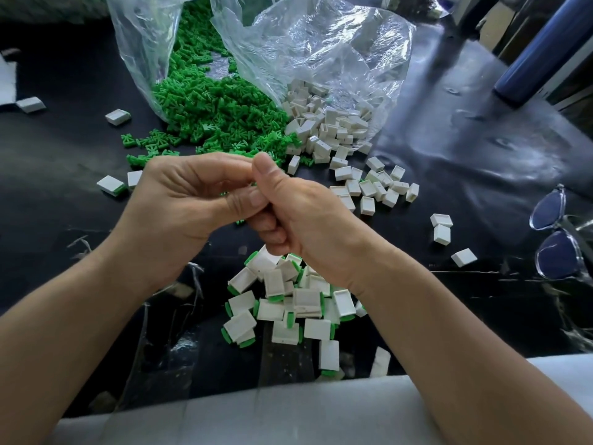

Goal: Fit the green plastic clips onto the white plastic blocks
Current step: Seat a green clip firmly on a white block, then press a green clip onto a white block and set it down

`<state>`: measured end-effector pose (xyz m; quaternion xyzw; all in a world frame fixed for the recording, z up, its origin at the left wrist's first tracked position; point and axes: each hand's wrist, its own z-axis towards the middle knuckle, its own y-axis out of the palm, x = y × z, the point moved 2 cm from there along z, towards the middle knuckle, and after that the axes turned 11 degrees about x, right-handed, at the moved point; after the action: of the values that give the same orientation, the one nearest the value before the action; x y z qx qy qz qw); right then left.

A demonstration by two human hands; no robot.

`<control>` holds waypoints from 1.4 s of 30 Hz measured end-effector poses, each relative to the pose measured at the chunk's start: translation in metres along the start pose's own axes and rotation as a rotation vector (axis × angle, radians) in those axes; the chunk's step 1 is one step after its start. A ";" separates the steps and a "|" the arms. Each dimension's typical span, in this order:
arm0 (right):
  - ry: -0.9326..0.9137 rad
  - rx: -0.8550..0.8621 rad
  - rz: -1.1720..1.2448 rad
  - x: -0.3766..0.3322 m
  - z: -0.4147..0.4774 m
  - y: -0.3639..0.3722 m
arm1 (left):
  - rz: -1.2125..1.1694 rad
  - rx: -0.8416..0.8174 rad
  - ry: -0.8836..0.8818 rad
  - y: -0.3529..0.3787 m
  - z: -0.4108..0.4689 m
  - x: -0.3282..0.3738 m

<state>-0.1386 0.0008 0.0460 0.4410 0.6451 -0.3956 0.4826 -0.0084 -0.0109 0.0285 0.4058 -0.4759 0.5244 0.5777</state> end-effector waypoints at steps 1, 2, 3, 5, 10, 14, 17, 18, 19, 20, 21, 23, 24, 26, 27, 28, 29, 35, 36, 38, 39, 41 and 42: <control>-0.003 0.003 0.003 -0.001 0.000 0.001 | -0.001 0.002 0.001 0.000 0.000 0.000; -0.004 0.007 0.005 -0.001 -0.001 0.001 | -0.004 0.002 0.002 0.000 0.000 0.000; -0.004 0.011 0.010 -0.001 -0.001 0.002 | -0.007 0.002 0.005 0.001 0.000 -0.001; 0.003 0.009 0.027 -0.001 -0.001 0.002 | -0.006 0.004 0.021 0.002 -0.001 0.000; 0.010 -0.007 0.056 -0.003 -0.002 0.003 | 0.000 0.029 0.020 0.003 -0.002 -0.001; 0.003 0.021 0.052 -0.002 -0.002 0.002 | 0.006 0.027 0.021 0.002 -0.002 -0.001; 0.007 0.011 0.072 0.000 0.000 0.001 | 0.003 0.029 0.013 0.003 -0.001 -0.001; 0.015 0.006 0.086 0.000 0.000 0.001 | -0.003 0.032 0.006 0.003 -0.001 -0.001; 0.032 -0.006 0.106 0.001 0.001 0.000 | -0.014 0.036 -0.005 0.004 -0.001 -0.001; 0.052 -0.022 0.127 0.001 0.002 -0.001 | -0.025 0.043 -0.013 0.004 -0.001 -0.001; 0.070 -0.040 0.147 0.002 0.002 -0.002 | -0.037 0.049 -0.019 0.004 -0.001 0.000; 0.081 -0.071 0.157 0.001 0.002 -0.003 | -0.054 0.063 -0.023 0.006 -0.002 0.002; 0.084 -0.073 0.144 0.001 0.001 -0.004 | -0.061 0.069 -0.022 0.007 -0.002 0.003; 0.088 -0.069 0.128 0.001 0.001 -0.005 | -0.116 0.059 -0.012 0.009 -0.003 0.006; 0.090 -0.069 0.134 0.001 0.001 -0.006 | -0.149 0.054 -0.018 0.010 -0.003 0.007; 0.094 -0.074 0.142 0.002 0.001 -0.006 | -0.171 0.049 -0.034 0.009 -0.003 0.007; 0.099 -0.077 0.147 0.002 0.002 -0.006 | -0.185 0.045 -0.055 0.009 -0.003 0.007; 0.091 -0.069 0.095 0.002 0.002 -0.006 | -0.213 0.037 -0.128 0.008 -0.002 0.008; 0.079 -0.059 0.066 0.002 0.002 -0.006 | -0.220 0.038 -0.133 0.008 -0.002 0.008; 0.059 -0.041 0.011 0.002 0.003 -0.006 | -0.228 0.050 -0.148 0.008 -0.002 0.008; 0.054 -0.035 -0.006 0.002 0.003 -0.006 | -0.228 0.057 -0.156 0.008 -0.002 0.008; 0.046 -0.024 -0.012 0.002 0.002 -0.007 | -0.231 0.062 -0.170 0.008 -0.002 0.007; 0.040 -0.021 -0.006 0.002 0.002 -0.007 | -0.235 0.061 -0.179 0.009 -0.002 0.008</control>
<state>-0.1454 -0.0030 0.0447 0.4420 0.6598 -0.3814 0.4731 -0.0168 -0.0065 0.0352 0.5211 -0.4586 0.4294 0.5778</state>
